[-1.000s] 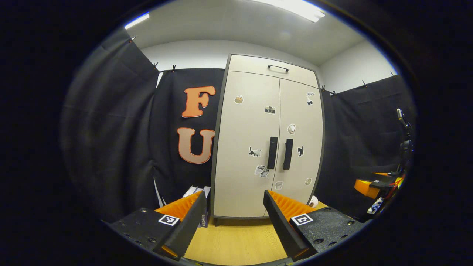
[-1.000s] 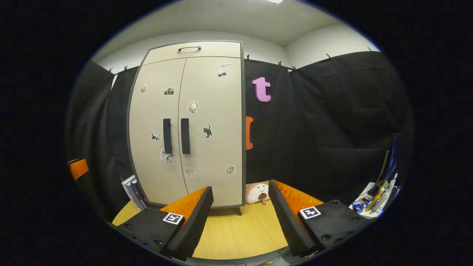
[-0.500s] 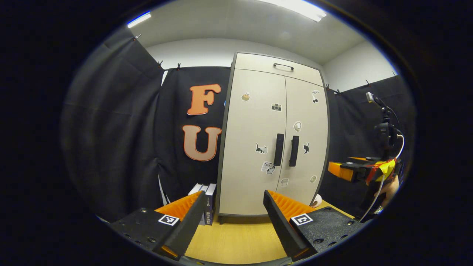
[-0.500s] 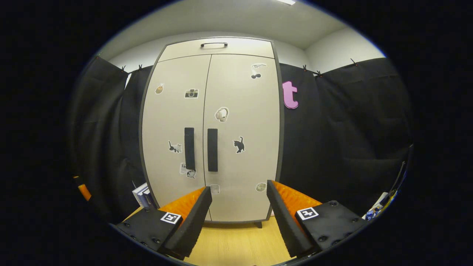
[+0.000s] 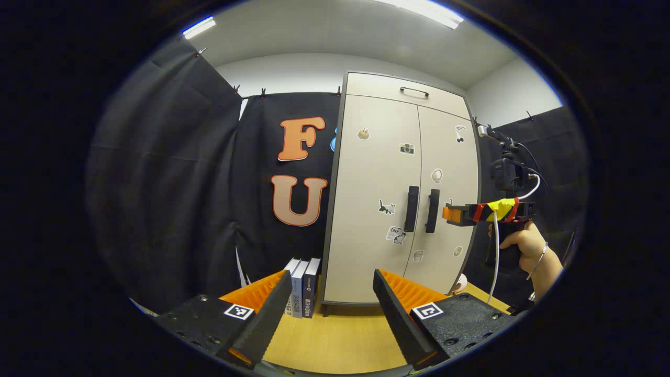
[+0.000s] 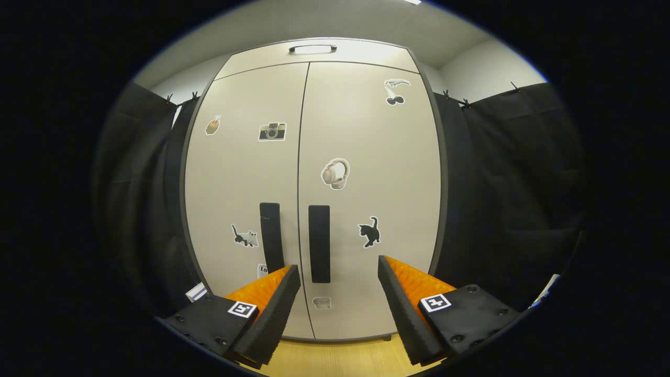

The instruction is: Open the right door of the double-door shoe cabinet with the right hand, and open the left door with the left hand.

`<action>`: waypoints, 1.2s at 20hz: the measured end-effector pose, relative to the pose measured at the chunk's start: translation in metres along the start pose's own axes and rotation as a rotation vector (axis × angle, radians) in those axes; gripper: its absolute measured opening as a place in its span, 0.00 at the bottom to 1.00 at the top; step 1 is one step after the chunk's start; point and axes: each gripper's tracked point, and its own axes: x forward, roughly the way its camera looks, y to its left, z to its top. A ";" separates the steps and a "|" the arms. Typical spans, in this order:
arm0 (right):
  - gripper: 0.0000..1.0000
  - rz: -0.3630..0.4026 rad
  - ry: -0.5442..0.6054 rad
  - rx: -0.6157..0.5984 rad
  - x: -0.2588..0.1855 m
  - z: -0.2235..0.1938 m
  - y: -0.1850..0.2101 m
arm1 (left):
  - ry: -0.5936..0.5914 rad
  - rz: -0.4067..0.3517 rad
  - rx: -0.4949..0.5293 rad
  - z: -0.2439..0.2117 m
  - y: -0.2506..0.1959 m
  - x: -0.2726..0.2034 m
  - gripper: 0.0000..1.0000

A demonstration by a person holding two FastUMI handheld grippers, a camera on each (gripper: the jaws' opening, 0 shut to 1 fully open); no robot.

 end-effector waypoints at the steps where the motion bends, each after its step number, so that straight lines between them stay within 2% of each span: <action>1: 0.98 0.000 0.002 0.000 0.011 0.000 0.002 | 0.003 0.004 0.000 -0.002 0.001 0.000 0.95; 5: 0.98 0.019 0.036 0.020 0.048 -0.006 0.013 | -0.004 0.019 -0.009 0.000 0.008 0.005 0.95; 8: 0.96 0.006 0.059 0.034 0.071 -0.010 0.014 | 0.002 0.034 -0.003 -0.004 0.014 0.008 0.95; 9: 0.88 0.012 0.065 0.040 0.075 -0.011 0.016 | 0.008 0.039 -0.001 -0.006 0.016 0.010 0.95; 12: 0.83 0.023 0.095 0.064 0.085 -0.016 0.018 | 0.018 0.053 -0.004 -0.009 0.021 0.013 0.95; 13: 0.73 0.038 0.101 0.077 0.086 -0.017 0.021 | 0.017 0.060 0.001 -0.009 0.023 0.014 0.95; 14: 0.67 0.045 0.105 0.079 0.089 -0.018 0.023 | 0.019 0.065 0.009 -0.010 0.024 0.015 0.95; 15: 0.72 0.049 0.111 0.073 0.090 -0.020 0.025 | 0.021 0.066 0.012 -0.012 0.025 0.015 0.95; 16: 0.65 0.052 0.120 0.064 0.092 -0.023 0.026 | 0.020 0.067 0.010 -0.011 0.025 0.015 0.95; 17: 0.65 0.058 0.113 0.065 0.093 -0.026 0.027 | 0.022 0.070 0.008 -0.012 0.026 0.015 0.95; 18: 0.57 0.052 0.117 0.069 0.094 -0.023 0.027 | 0.025 0.071 0.008 -0.012 0.026 0.015 0.95; 19: 0.43 0.053 0.122 0.074 0.091 -0.022 0.029 | 0.026 0.074 0.009 -0.013 0.028 0.014 0.95; 20: 0.51 0.046 0.121 0.077 0.092 -0.024 0.028 | 0.024 0.076 0.009 -0.013 0.029 0.014 0.95; 21: 0.40 0.038 0.124 0.081 0.092 -0.026 0.028 | 0.023 0.078 0.009 -0.011 0.029 0.012 0.95; 23: 0.29 0.036 0.129 0.085 0.090 -0.027 0.028 | 0.021 0.086 0.013 -0.009 0.032 0.010 0.95; 24: 0.30 0.041 0.135 0.081 0.089 -0.028 0.028 | 0.019 0.090 0.017 -0.007 0.032 0.008 0.95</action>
